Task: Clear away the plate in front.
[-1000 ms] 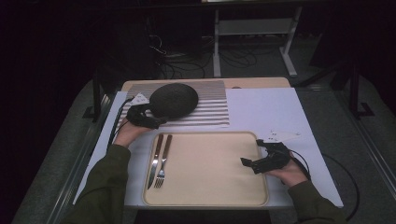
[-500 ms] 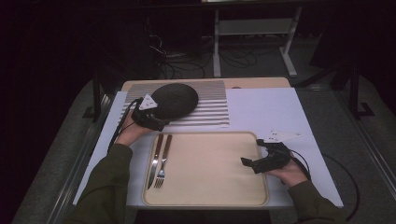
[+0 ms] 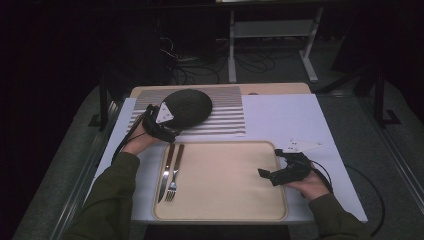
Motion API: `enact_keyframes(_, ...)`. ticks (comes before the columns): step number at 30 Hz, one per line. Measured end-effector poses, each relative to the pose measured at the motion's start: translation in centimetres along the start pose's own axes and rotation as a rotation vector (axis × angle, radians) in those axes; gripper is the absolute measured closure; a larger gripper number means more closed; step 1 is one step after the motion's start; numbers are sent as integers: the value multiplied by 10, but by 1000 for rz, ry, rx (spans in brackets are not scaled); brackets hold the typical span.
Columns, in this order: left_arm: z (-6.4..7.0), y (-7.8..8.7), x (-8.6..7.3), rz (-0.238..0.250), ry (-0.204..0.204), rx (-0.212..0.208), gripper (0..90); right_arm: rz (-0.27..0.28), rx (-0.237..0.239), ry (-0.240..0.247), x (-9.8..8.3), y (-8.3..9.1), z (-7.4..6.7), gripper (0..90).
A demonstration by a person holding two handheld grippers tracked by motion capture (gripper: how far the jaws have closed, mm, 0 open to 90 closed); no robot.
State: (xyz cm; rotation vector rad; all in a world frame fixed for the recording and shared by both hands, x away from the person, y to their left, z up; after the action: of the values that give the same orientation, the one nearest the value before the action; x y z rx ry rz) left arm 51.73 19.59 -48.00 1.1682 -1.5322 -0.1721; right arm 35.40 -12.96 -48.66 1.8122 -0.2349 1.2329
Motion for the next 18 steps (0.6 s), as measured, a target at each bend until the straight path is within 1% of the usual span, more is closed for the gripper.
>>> enact_keyframes(2, -1, 0, 0, -13, -34, 12, 10, 1, -1, 0, 0, 0, 0, 0)
enact_keyframes(4, -1, 0, -2, -29, -55, 18, 11, 1, -2, -1, 0, 0, 0, 0)
enact_keyframes(5, -1, 0, -2, -38, -73, 26, 11, 0, -2, -1, 0, 0, 1, 0)
enact_keyframes(8, -2, 0, -1, -43, -101, 33, 13, 1, 0, -1, 0, 0, 0, 0)
enact_keyframes(11, -1, 1, 0, -50, -143, 49, 49, 1, -1, -1, 0, 0, 0, 0)
enact_keyframes(13, -1, 1, 0, -60, -165, 55, 58, 2, -1, -1, 0, 0, 0, 0)
enact_keyframes(17, 0, 3, 0, -65, -214, 73, 86, 2, -1, -1, 0, 0, 0, 0)
enact_keyframes(18, 1, 3, 0, -66, -230, 80, 109, 2, 0, -1, 0, 0, 0, 0)
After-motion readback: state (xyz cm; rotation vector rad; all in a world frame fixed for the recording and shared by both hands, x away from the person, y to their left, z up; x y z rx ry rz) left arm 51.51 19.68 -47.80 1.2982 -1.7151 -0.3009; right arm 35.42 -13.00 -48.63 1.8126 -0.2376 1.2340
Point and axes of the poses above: each handheld gripper's, and its own axes: y roughly backward along the jaws, x roughly out of its top, z roughly to its right, the point moved 10 cm from there along -y, roughly forward along the jaws, and after that the axes turned 8 degrees about -x, right-handed, at the moved point
